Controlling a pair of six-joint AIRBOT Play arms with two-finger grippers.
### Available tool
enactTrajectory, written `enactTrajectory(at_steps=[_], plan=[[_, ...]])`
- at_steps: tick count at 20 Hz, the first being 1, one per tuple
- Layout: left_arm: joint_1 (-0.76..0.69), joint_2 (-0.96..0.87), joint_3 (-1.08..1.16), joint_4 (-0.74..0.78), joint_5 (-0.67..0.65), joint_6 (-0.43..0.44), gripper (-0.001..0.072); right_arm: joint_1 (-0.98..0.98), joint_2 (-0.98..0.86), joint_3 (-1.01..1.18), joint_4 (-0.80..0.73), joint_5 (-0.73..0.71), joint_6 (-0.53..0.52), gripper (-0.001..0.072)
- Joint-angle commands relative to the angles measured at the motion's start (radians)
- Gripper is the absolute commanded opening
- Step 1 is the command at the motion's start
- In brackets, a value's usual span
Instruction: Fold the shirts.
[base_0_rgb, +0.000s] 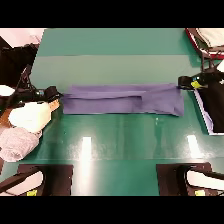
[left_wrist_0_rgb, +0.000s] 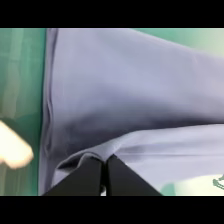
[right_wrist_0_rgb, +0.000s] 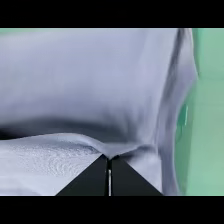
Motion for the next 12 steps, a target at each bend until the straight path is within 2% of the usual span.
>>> enactTrajectory(at_steps=[1, 2, 3, 4, 5, 7, 10, 11, 12], plan=[[0.001, -0.140, 0.093, -0.019, -0.005, 0.009, 0.0025, 0.020, -0.136, 0.117, 0.003, -0.011, 0.002, 0.0017], [0.001, -0.167, 0.116, -0.020, -0.003, 0.009, 0.0026, 0.020, -0.166, 0.140, 0.004, -0.003, 0.003, 0.0022], [0.001, -0.186, 0.132, -0.021, -0.001, 0.008, 0.0149, 0.020, -0.188, 0.159, 0.005, 0.004, 0.003, 0.0140], [0.001, -0.200, 0.148, -0.022, -0.002, 0.008, 0.0450, 0.020, -0.209, 0.177, 0.005, 0.016, 0.002, 0.0396], [0.001, -0.204, 0.159, -0.022, -0.003, 0.005, 0.0544, 0.020, -0.225, 0.196, 0.015, 0.037, 0.002, 0.0492], [0.002, -0.204, 0.192, -0.021, -0.033, 0.005, 0.0542, -0.010, -0.233, 0.221, 0.093, 0.081, -0.028, 0.0493], [0.001, -0.200, 0.254, -0.021, -0.165, 0.008, 0.0541, -0.100, -0.233, 0.230, 0.272, 0.201, -0.142, 0.0492], [0.001, -0.200, 0.266, -0.021, -0.205, 0.008, 0.0539, -0.138, -0.234, 0.225, 0.298, 0.239, -0.151, 0.0492], [0.001, -0.200, 0.271, -0.022, -0.242, 0.009, 0.0370, -0.174, -0.234, 0.218, 0.301, 0.262, -0.158, 0.0493]])
